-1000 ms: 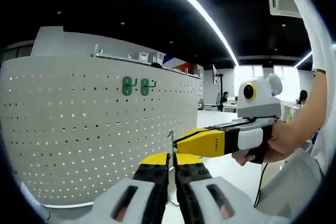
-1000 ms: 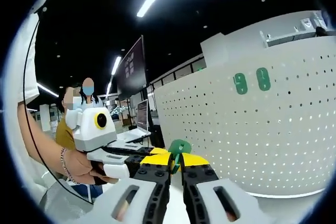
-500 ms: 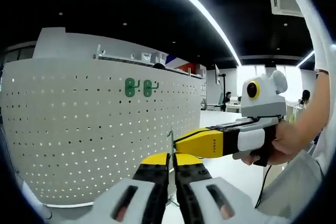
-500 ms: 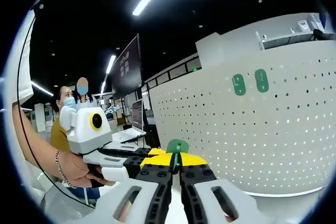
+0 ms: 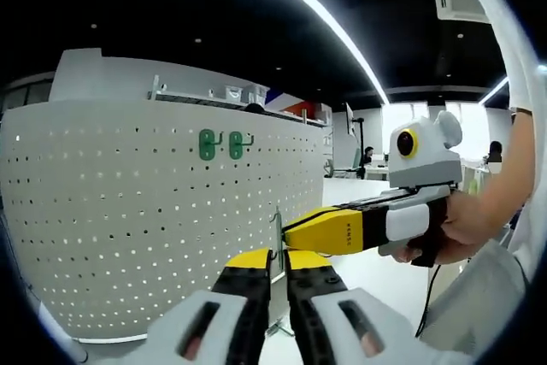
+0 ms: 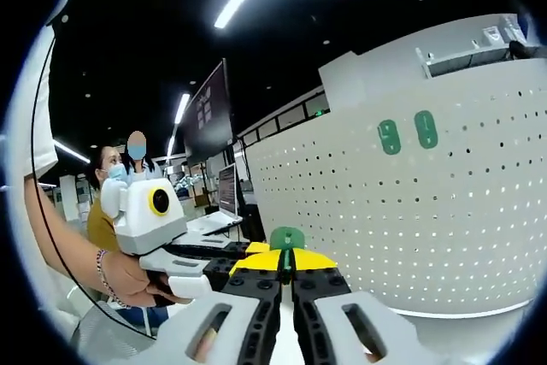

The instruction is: Insert the hook assembly into the mounting plate slot until the hook locks in place.

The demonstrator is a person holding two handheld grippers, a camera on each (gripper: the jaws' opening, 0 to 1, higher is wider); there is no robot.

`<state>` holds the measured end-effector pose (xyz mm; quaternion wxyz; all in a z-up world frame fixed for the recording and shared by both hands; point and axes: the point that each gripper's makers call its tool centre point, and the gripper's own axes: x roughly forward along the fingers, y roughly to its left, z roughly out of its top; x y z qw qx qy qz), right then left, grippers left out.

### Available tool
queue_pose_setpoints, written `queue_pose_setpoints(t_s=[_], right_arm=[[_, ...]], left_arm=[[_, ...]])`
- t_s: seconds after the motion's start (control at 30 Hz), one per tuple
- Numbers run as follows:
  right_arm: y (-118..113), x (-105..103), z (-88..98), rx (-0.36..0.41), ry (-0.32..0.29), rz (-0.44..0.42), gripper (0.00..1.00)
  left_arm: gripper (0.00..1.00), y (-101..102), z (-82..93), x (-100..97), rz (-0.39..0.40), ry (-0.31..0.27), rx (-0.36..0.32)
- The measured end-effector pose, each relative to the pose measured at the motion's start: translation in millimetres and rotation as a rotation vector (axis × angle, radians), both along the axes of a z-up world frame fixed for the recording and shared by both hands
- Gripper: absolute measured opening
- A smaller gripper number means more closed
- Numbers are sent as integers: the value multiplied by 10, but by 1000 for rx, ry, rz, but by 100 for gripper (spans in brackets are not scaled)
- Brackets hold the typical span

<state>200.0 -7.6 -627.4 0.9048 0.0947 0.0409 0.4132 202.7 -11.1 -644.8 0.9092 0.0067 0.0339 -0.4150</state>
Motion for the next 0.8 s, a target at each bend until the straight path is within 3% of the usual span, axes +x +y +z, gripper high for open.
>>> queue_pose_setpoints(t_s=[0.17, 0.33, 0.5, 0.53, 0.63, 0.8], right_arm=[[-11, 3, 11, 11, 8, 4, 0], [-23, 7, 4, 14, 12, 3, 0], [-26, 3, -8, 16, 17, 2, 0], [-28, 4, -11, 13, 16, 0, 0], [1, -12, -17, -7, 7, 10, 0], [-53, 33, 5, -27, -2, -15, 0]], left_arm=[[47, 2, -66, 24, 2, 17, 16], [75, -26, -181, 26, -7, 50, 48], [92, -34, -233, 19, -8, 53, 65], [94, -39, -239, 15, -11, 57, 63], [87, -37, -274, -2, -21, 64, 74], [88, -19, -316, -6, -18, 73, 78]])
